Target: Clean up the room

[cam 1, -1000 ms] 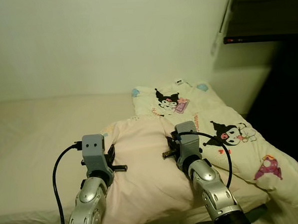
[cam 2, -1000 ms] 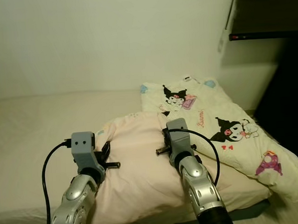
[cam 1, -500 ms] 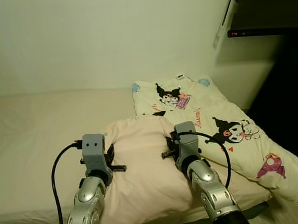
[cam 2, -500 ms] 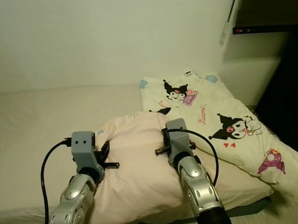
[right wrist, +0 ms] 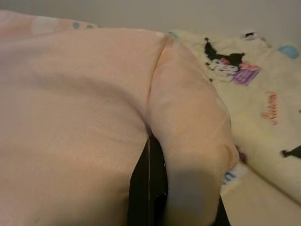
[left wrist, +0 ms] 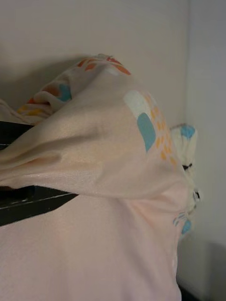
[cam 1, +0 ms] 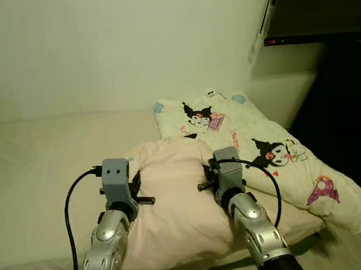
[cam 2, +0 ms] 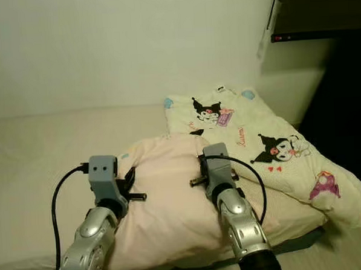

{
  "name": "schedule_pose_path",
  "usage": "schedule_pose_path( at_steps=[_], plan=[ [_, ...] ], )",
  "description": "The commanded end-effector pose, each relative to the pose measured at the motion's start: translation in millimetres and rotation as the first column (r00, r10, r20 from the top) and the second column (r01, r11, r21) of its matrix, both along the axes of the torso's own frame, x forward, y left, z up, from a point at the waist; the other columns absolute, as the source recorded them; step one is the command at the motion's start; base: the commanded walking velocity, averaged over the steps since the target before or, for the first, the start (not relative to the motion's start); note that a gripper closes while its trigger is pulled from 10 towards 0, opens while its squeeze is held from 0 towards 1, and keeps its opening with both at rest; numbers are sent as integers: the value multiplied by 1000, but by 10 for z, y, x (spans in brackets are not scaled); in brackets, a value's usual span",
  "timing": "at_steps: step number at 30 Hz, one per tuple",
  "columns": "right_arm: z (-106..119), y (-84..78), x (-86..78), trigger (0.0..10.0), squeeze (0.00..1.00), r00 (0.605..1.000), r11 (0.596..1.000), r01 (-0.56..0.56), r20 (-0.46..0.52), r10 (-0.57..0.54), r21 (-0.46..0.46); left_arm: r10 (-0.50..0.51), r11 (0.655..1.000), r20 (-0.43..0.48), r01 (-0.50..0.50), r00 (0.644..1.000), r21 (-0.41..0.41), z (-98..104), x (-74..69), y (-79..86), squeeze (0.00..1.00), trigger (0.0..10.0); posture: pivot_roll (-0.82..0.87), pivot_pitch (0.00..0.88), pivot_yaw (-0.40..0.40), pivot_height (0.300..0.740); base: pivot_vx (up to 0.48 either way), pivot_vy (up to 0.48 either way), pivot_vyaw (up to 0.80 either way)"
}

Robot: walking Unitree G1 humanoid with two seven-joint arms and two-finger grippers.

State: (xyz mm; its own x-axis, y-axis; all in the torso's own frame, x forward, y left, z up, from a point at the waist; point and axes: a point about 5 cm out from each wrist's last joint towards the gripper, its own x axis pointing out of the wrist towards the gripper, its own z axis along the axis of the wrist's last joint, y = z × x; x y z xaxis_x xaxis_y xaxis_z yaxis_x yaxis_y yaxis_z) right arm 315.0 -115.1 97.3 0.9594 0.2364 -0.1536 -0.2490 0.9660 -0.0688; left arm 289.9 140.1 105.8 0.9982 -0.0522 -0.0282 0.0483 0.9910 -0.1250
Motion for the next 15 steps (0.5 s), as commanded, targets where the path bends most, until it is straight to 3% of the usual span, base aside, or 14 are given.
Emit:
schedule_pose_path(
  at_steps=[1,15],
  plan=[
    [73,-93,23,10000,0,998,999,44,46,-43,-16,28,1000,39,-28,999,4,69,10,60,0,10000,-67,36,-60,740,0,480,0],
    [69,-72,31,10000,0,998,999,45,47,-45,-11,27,1000,41,-27,999,4,78,23,87,0,10000,-61,32,-54,740,0,480,0]
  ],
)
